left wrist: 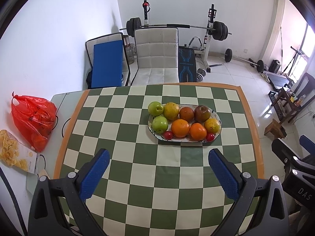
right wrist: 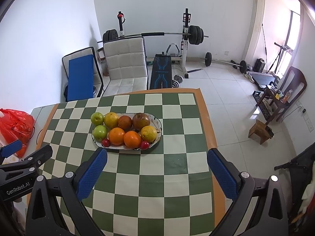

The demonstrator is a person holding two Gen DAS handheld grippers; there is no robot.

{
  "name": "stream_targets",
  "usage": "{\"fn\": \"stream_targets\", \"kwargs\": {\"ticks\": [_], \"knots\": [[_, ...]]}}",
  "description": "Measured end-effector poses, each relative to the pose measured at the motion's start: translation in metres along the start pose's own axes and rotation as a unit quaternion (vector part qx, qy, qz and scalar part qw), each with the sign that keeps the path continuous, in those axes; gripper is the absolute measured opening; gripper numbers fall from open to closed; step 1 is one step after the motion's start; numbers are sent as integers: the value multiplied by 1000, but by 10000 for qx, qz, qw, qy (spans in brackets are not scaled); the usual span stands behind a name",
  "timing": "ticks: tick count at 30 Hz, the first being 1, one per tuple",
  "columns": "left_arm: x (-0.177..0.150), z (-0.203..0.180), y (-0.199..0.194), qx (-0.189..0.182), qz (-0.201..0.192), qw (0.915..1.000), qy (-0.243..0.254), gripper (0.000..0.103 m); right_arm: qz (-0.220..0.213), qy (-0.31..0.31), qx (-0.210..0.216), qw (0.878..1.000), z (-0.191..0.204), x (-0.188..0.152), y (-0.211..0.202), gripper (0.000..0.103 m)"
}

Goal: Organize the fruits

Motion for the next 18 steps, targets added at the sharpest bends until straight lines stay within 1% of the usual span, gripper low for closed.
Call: {"fn": "stream_targets", "kwargs": {"ticks": [7,18], "knots": [[1,-1,-9,38,-85,9999,-51,103,-6,17,28,10000,-1,1,-2,103],[4,1,-12,63,-136,9999,-78,103,-41,1,66,10000,1,7,-6,103]]}}
Point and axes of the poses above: each gripper's, at about its wrist camera, not at the fingertips, and y roughly the way its jaws point, z to its left, x to its top, the point moved 4 cm from there along y, roughly the way its jaws point, and after that the axes turned 10 degrees about -z, right-handed, at the moved point
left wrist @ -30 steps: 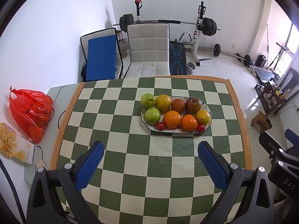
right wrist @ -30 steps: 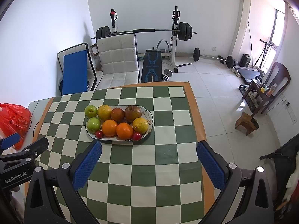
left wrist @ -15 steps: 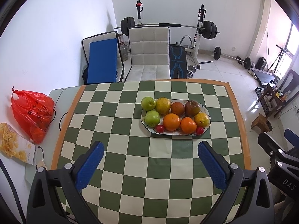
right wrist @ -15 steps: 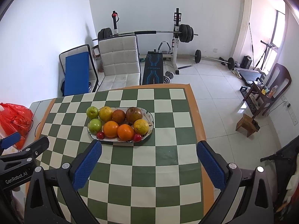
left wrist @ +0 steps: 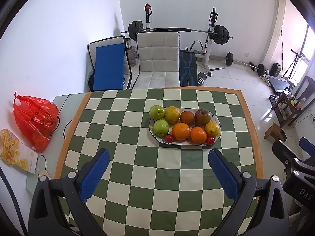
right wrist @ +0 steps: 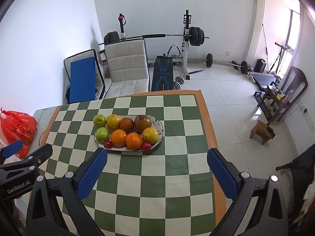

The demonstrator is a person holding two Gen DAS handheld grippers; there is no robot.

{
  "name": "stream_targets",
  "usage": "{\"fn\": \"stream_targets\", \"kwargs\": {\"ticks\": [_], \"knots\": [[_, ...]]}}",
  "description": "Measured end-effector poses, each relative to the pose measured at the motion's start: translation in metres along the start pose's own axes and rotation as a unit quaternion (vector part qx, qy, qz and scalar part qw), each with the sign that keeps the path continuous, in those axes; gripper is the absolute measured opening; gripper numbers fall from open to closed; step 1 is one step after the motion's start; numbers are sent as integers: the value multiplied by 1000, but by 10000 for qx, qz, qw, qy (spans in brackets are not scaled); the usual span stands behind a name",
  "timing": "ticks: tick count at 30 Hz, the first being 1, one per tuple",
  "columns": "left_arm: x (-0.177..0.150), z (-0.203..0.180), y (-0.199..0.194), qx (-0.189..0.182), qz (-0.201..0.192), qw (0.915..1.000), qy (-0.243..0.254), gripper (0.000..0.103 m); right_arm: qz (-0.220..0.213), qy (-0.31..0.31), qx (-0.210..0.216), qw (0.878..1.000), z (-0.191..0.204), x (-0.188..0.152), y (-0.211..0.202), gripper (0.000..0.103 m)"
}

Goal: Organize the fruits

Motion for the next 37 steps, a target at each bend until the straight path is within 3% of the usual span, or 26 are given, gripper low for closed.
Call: {"fn": "stream_targets", "kwargs": {"ticks": [37], "knots": [[10,-13,-5,-15,-95,9999,43,103,-55,20,7,10000,-5,13,-18,103]]}}
Point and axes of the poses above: each gripper's, at about its wrist camera, not at the fingertips, and y roughly the way its jaws point, z to its left, x to its top, the point moved 4 cm from there along y, roughly the way its jaws point, and after that the axes turned 10 degrees about -z, right-handed, at the moved point
